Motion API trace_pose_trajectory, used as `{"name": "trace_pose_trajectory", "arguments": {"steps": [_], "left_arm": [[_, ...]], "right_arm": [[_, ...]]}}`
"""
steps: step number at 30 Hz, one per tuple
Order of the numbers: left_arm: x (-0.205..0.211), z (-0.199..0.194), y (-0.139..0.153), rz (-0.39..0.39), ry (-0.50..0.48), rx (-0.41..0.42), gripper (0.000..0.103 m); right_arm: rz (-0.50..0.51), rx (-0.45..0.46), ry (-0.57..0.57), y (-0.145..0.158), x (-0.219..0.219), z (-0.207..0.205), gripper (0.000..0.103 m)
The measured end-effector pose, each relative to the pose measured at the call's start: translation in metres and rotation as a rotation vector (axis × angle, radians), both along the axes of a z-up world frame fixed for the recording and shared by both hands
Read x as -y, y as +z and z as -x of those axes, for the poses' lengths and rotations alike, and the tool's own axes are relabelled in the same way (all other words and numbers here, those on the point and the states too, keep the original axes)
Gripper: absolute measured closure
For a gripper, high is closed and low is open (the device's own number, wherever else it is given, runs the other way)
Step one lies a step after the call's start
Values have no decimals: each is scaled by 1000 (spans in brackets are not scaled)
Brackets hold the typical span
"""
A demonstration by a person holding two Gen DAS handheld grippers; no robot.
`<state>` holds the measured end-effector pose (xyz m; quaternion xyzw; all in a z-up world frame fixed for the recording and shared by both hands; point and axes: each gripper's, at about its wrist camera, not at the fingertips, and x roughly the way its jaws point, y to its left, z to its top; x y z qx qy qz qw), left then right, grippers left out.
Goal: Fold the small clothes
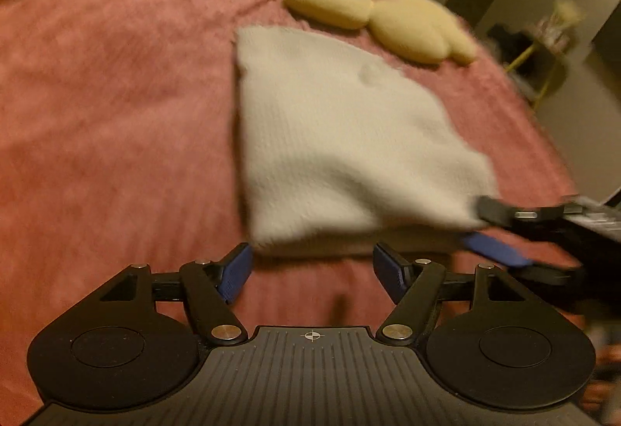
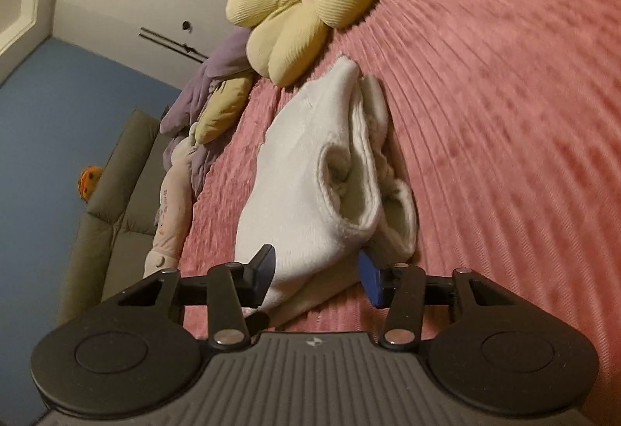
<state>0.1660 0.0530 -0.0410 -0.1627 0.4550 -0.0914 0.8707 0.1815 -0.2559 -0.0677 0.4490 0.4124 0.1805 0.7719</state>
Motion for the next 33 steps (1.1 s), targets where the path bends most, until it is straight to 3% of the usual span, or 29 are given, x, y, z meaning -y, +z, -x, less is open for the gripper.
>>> {"name": "trace_pose_trajectory", "arguments": {"steps": [4,9,11,14,17,19,22,26,29,33], "left_arm": [[-17,1,-11,321,61,-41,29],[-31,-9,-35,505,220,-87,29],[-36,-10,-37,556,258,-66,29],[-36,-17,-39,547,280,-65,31],[-39,-24,-45,567,322,-90,48],[-43,-25,-44,561,331,-87,64],[-46,-24,-34,494,310,-51,75],[-48,-23,-16,417,276,-10,84],[-49,-16,-9,355,254,3,85],[-41,-14,-26,178,221,-66,86]], "right_arm": [[-1,-16,-35,-6,-3,-2,72],[-1,-53,-84,-14,-5,-5,72],[0,-50,-101,-16,-3,-4,72],[-59,-63,-121,-23,-2,-8,72],[-125,-83,-127,-31,-5,-13,72],[-110,-85,-113,-32,-11,-17,72],[-7,-39,-83,-21,-17,-20,93],[87,57,-71,0,-19,-13,95],[128,107,-73,5,-17,-6,95],[373,96,-24,-12,-28,-6,96]]}}
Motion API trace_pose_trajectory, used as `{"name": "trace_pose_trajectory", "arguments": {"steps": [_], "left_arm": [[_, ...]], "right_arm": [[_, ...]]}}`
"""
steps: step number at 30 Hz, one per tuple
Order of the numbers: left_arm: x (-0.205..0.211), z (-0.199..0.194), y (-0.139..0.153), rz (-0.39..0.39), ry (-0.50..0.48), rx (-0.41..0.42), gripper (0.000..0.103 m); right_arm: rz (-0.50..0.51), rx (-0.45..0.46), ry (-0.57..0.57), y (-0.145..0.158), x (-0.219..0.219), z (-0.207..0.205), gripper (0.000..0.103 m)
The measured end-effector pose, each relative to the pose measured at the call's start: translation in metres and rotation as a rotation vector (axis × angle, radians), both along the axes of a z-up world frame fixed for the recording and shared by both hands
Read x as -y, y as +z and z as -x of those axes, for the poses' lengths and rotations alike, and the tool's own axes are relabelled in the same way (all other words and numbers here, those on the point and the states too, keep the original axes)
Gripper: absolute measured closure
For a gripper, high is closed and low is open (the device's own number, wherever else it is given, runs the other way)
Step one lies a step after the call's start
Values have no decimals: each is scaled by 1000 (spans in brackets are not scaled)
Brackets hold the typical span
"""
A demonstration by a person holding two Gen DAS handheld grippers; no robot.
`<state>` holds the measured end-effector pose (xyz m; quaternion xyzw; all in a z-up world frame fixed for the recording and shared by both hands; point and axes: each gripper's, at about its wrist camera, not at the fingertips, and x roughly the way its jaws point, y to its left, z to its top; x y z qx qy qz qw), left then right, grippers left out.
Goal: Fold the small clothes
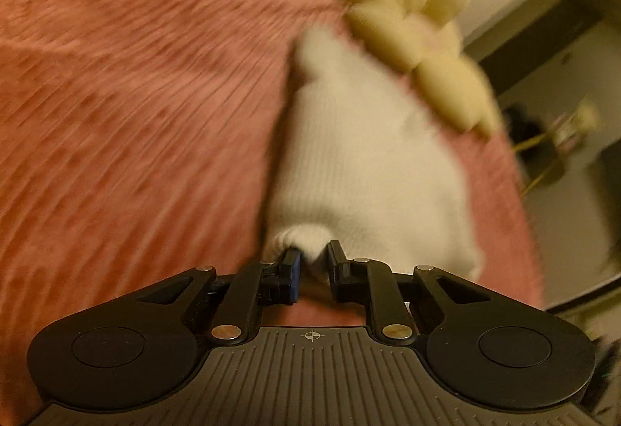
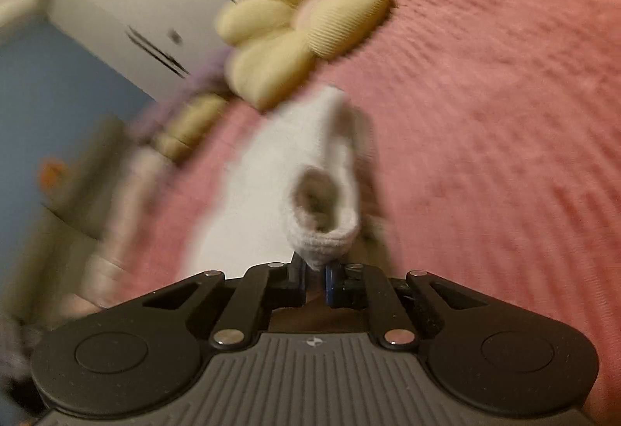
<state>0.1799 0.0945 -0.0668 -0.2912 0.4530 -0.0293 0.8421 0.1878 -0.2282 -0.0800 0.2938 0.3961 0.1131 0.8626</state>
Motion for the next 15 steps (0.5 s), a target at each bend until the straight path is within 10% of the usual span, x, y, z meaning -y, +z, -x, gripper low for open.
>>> {"name": "trace_pose_trajectory", "arguments": {"steps": [3,4,8,15], "left_arm": [[-3,8,4,-53,-26,3,79],[-5,11,10,-91,-37,6,62],[-20,22,42,-257,-14,78,47],[15,-33,70,-370,9,214,11]], "right_arm": [[109,60,72,5,-7,6,96],[125,57,95,11,-7,6,92],[169,89,90,37,12,14,58],[385,275,150,74,-34,-15,69]]}}
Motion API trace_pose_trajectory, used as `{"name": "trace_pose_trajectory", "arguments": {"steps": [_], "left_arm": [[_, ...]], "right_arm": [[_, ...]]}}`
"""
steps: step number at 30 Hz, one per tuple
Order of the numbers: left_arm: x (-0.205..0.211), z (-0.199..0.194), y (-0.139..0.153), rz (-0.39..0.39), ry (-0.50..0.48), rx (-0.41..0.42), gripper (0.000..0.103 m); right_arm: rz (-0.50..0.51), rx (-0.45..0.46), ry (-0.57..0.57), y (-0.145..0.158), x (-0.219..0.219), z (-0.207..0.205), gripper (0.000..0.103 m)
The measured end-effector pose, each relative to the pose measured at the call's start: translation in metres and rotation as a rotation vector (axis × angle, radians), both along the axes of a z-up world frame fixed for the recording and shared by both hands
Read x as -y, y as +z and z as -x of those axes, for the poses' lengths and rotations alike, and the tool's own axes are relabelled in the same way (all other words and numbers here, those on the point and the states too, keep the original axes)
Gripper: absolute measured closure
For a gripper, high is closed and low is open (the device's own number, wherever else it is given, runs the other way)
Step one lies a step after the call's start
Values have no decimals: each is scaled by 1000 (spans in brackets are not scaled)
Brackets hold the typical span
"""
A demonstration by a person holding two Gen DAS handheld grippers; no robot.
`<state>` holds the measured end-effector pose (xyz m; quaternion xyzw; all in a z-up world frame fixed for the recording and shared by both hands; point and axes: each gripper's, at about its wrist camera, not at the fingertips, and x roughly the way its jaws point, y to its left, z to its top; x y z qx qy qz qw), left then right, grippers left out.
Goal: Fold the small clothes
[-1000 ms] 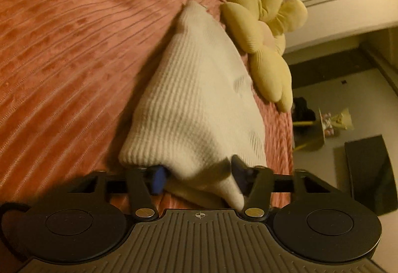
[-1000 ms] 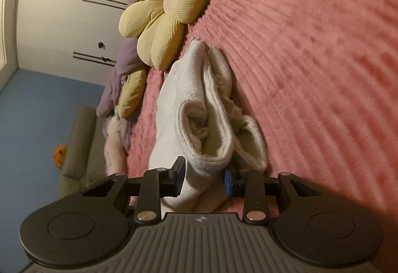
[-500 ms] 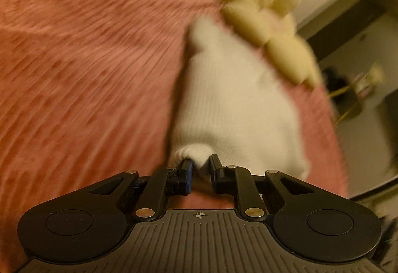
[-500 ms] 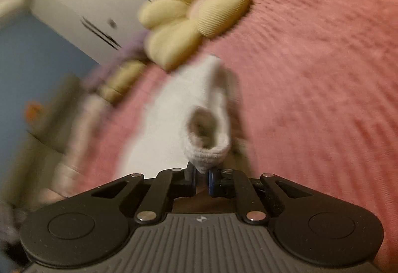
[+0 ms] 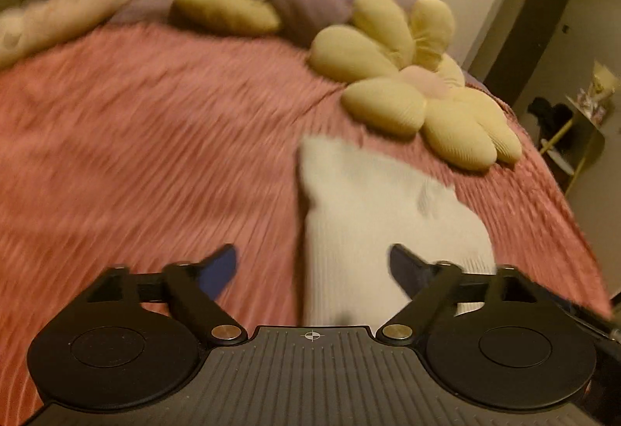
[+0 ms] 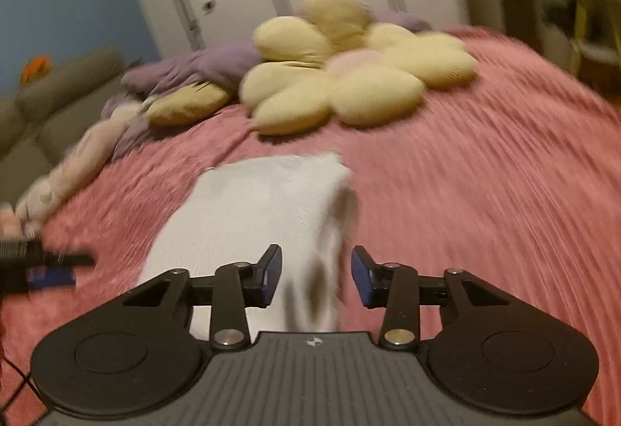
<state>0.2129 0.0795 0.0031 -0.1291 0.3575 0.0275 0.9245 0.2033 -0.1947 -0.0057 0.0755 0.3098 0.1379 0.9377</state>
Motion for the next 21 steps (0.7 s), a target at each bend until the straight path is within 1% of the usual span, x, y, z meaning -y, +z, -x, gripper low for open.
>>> {"name": "trace_pose_trajectory", "arguments": {"steps": [2,3,4,5,7,8,9,10,11,12,13,15,16,18,21], "left_arm": [[19,-25,-7,-101,30,8,11],[23,-35,-11,-119,34,4,11],[26,-44,-17,-122,57,-3,11],[26,-52,-23,-106,85,-10,11],[27,-63,-38,-66,86,-33,10],[30,-68,-47,-61,77,-47,10],[31,-71,-54,-72,74,-60,10],[35,-72,-61,-88,67,-65,6],[38,-72,-69,-103,55,-51,5],[40,-70,-75,-118,52,-37,1],[42,-70,-81,-134,52,-22,0],[44,-66,-86,-140,66,6,0],[43,-64,-82,-139,66,5,0],[40,-64,-70,-146,68,-9,0],[37,-72,-53,-139,78,-2,0]], "right_arm": [[91,43,46,0,-25,-17,74],[118,53,61,-3,-35,-27,76],[134,52,65,-7,-41,-37,77],[142,46,62,-10,-44,-46,77],[172,31,58,-24,-48,-58,77],[205,26,53,-31,-48,-62,77],[228,24,47,-38,-47,-63,78],[248,23,36,-46,-41,-62,78],[257,25,23,-54,-35,-62,79],[256,35,4,-61,-28,-61,79],[244,33,-26,-68,-19,-61,78],[171,0,-59,-71,-7,-64,73],[173,-10,-67,-68,-6,-66,67],[181,-8,-52,-57,-9,-65,67],[107,21,-75,-37,-12,-70,67]]}}
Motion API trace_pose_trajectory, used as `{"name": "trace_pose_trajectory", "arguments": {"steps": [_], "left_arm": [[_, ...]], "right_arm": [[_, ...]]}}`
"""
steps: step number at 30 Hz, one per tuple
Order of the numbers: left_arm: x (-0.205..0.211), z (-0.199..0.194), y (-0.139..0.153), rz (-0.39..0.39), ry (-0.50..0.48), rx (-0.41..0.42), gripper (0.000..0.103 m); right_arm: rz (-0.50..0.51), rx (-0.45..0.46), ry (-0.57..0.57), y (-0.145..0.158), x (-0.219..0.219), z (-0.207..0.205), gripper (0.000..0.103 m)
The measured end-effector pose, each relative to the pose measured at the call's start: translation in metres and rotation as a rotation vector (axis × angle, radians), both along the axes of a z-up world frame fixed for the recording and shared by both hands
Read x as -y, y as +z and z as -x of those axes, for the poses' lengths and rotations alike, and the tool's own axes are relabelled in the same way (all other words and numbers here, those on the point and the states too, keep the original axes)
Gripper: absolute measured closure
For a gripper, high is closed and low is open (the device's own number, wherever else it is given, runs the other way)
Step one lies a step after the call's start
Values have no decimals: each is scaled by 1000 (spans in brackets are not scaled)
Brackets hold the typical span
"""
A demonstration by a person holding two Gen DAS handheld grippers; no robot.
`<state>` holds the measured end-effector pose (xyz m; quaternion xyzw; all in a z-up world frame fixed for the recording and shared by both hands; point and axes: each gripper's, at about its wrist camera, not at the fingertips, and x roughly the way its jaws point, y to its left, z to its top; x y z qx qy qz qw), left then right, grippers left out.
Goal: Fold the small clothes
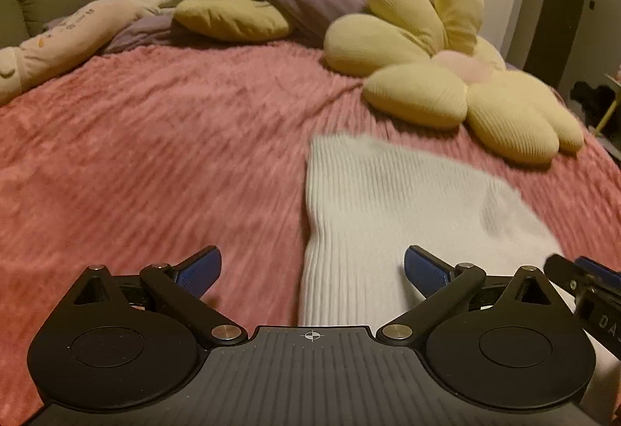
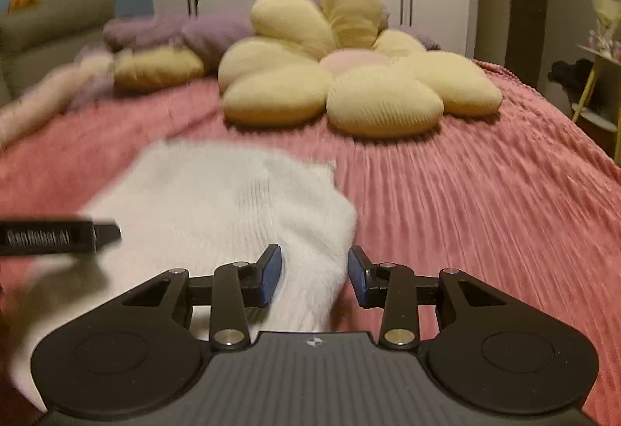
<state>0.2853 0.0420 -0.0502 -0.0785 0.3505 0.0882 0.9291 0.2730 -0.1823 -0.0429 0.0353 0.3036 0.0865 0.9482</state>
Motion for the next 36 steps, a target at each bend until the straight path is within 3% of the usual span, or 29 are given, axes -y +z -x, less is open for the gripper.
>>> {"name": "trace_pose_trajectory", "arguments": {"steps": [4,7,10,15,20,23,27,30,33,36], "left_arm": [[6,-17,3,-57,-20,-17,0],[14,-31,-14,-143,-50,-104,0],[11,-31,-22,-104,-40,-89,0],[3,-36,-27,-49,-12,-121,0],[6,-27,-14,-87,-43,-124,0],[7,-5,2,-98,-78,-111,0],[7,31,7,-52,-76,-118,0],[8,45,1,-34,-70,-133,0],[9,51,5,-47,-70,-150,0],[14,62,15,-81,-87,-170,0]], "right_arm": [[18,22,38,10,-21,-19,67],[110,17,65,1,-35,-34,67],[166,-23,58,-19,-36,-43,66],[220,39,46,-32,-36,-37,56],[239,-3,3,-26,-31,-41,33],[160,-30,-2,-5,-20,-22,32],[78,23,44,12,-10,36,27],[113,0,64,5,-12,63,24],[174,-64,65,-6,-13,66,18],[224,-112,54,2,-10,70,13]]}}
